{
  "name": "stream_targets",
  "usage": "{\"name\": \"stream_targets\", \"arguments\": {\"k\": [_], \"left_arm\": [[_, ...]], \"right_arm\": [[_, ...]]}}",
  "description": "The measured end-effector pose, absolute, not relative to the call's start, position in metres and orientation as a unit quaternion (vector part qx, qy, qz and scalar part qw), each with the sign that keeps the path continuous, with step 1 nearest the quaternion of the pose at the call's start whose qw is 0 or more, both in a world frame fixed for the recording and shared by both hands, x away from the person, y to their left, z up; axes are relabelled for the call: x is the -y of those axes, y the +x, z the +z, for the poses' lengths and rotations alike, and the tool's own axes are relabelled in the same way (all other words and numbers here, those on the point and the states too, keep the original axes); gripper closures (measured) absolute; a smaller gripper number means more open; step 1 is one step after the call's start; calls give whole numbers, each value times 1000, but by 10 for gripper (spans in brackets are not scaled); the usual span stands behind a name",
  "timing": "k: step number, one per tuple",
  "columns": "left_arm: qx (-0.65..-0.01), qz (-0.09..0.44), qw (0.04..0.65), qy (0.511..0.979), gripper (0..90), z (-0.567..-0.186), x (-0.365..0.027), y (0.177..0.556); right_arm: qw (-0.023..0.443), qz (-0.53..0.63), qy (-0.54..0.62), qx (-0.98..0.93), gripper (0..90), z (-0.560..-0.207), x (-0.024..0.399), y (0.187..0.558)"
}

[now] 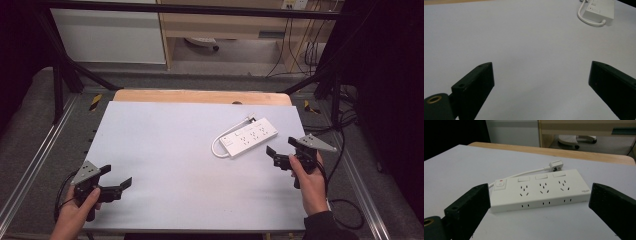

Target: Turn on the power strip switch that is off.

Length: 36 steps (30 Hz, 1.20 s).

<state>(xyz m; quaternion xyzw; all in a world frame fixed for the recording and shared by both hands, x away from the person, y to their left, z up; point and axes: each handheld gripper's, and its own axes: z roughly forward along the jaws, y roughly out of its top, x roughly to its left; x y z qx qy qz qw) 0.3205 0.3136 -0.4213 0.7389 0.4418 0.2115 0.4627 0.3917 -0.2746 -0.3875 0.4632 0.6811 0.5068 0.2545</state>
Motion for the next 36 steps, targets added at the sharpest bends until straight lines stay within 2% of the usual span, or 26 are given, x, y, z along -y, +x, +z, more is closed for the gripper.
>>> {"name": "stream_targets", "arguments": {"k": [26, 36], "left_arm": [[-442, 210, 458, 742, 64, -422, -314, 322], [-444, 210, 458, 741, 64, -422, -314, 322]], "right_arm": [[242, 505, 487, -671, 43, -380, 254, 441], [234, 519, 503, -651, 74, -381, 251, 455]]}}
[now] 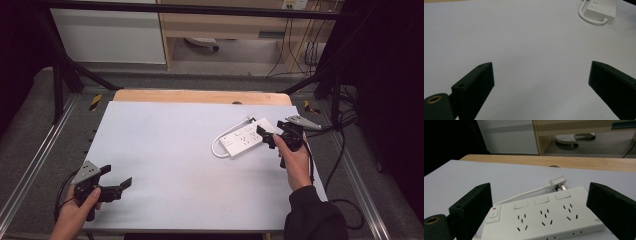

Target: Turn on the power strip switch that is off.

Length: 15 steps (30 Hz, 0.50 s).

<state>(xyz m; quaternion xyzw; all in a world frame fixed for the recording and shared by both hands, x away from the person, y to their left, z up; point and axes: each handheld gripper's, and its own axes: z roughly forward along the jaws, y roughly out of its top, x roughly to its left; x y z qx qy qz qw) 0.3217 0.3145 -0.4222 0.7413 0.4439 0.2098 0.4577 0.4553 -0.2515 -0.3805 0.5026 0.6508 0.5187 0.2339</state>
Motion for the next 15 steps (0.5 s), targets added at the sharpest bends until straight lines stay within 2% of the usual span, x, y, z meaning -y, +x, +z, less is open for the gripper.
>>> {"name": "stream_targets", "arguments": {"k": [8, 15], "left_arm": [[-445, 209, 457, 741, 64, -422, -315, 322], [-444, 209, 457, 742, 64, -423, -315, 322]], "right_arm": [[228, 521, 516, -641, 95, -384, 249, 466], [227, 523, 525, -632, 162, -388, 248, 472]]}}
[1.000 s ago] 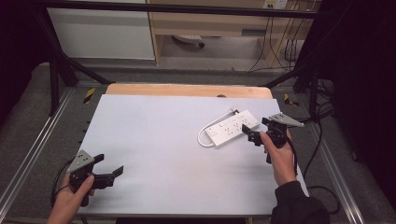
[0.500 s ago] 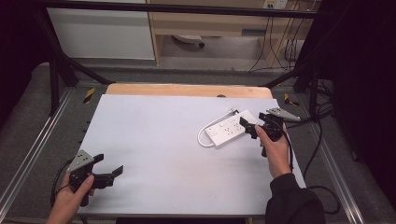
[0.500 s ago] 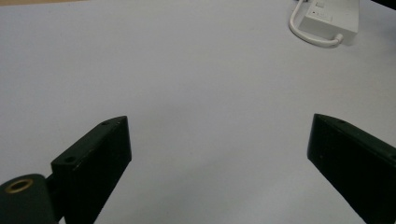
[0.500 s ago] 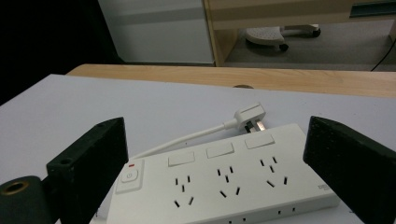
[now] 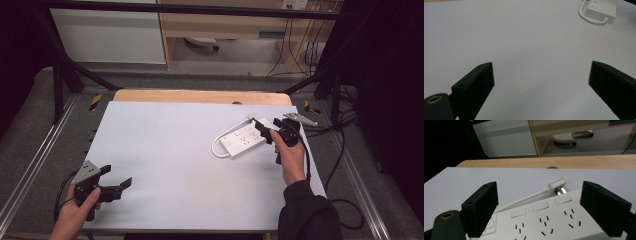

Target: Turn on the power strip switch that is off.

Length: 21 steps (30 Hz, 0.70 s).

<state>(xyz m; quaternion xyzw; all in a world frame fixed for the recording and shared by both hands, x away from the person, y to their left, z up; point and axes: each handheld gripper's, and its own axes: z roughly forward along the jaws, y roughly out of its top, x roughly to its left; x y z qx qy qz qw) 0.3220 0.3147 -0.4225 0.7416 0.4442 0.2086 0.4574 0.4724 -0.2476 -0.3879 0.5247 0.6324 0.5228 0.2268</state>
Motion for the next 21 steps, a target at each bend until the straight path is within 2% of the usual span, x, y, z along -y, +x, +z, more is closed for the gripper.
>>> {"name": "stream_targets", "arguments": {"k": [11, 21], "left_arm": [[-443, 208, 456, 744, 64, -423, -314, 322], [-442, 208, 455, 745, 64, -423, -315, 322]], "right_arm": [[221, 527, 528, -628, 315, -394, 241, 480], [229, 529, 536, -617, 586, -399, 233, 489]]}}
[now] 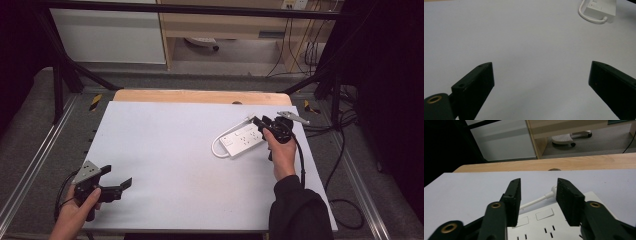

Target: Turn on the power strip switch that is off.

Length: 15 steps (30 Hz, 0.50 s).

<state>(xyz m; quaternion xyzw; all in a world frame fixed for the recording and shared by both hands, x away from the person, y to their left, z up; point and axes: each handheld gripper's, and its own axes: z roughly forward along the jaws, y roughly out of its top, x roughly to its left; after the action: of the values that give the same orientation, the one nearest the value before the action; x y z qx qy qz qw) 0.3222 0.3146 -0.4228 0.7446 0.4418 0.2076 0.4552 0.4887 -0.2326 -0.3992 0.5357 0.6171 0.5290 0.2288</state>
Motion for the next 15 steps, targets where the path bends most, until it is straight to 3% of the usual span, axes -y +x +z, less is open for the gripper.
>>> {"name": "stream_targets", "arguments": {"k": [2, 9, 15], "left_arm": [[-443, 208, 455, 744, 64, -423, -315, 322], [-442, 207, 455, 745, 64, -423, -315, 322], [-443, 207, 455, 744, 64, -423, -315, 323]], "right_arm": [[228, 532, 536, -614, 666, -403, 231, 492], [225, 538, 538, -609, 803, -410, 228, 497], [223, 537, 536, -612, 865, -415, 227, 500]]}}
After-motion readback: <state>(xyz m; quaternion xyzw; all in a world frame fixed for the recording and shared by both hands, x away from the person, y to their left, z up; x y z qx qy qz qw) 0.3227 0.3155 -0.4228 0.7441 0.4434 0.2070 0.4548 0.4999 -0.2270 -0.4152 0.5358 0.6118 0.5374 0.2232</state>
